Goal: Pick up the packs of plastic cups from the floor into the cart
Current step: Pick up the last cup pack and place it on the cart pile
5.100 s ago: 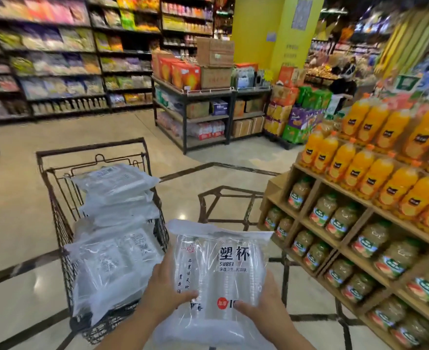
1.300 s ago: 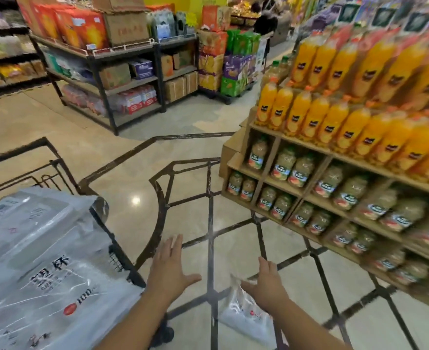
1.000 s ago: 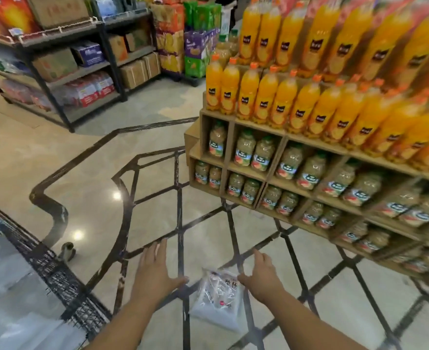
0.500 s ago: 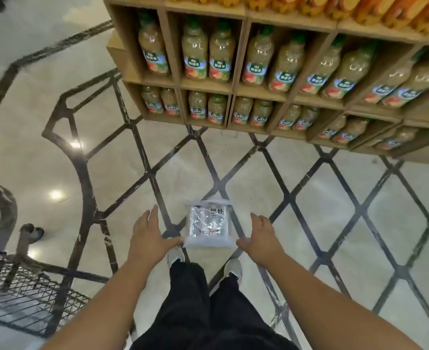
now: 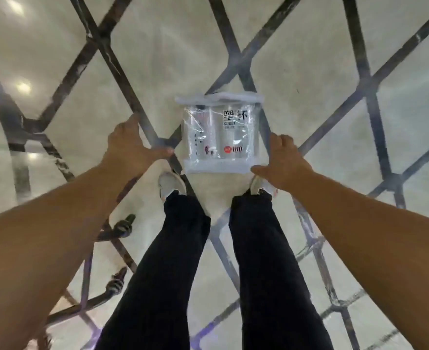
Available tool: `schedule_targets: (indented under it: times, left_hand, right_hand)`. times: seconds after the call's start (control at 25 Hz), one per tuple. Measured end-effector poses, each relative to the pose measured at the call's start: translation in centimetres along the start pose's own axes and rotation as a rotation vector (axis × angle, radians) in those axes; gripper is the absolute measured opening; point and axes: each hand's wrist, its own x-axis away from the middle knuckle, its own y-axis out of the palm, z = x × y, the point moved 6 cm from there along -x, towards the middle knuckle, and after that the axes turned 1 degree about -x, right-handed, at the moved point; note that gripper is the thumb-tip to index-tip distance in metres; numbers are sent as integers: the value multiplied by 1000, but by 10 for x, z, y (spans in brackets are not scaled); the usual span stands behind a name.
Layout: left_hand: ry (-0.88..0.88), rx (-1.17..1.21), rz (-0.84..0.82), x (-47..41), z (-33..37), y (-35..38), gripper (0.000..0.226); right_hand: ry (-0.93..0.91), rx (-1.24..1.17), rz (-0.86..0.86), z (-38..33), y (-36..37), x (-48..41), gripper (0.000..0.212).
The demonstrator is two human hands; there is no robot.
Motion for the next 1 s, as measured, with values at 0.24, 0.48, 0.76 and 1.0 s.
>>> schedule_targets:
  times: [0.24, 0.48, 0.76, 1.0]
  left_hand:
    - [-29, 134, -120, -160, -32, 155, 143]
    - [-20, 328, -84, -195, -29, 225, 141]
    - [-56, 424, 17, -164, -20, 199, 138]
    - [41, 498, 137, -30, 26, 38, 136]
  right_hand:
    - [94, -90, 20, 38, 80, -183, 118]
    - [145, -225, 1, 62, 120, -235, 139]
    - [22, -314, 57, 44, 100, -206, 116]
    - [-64, -296, 142, -25, -21, -52, 127]
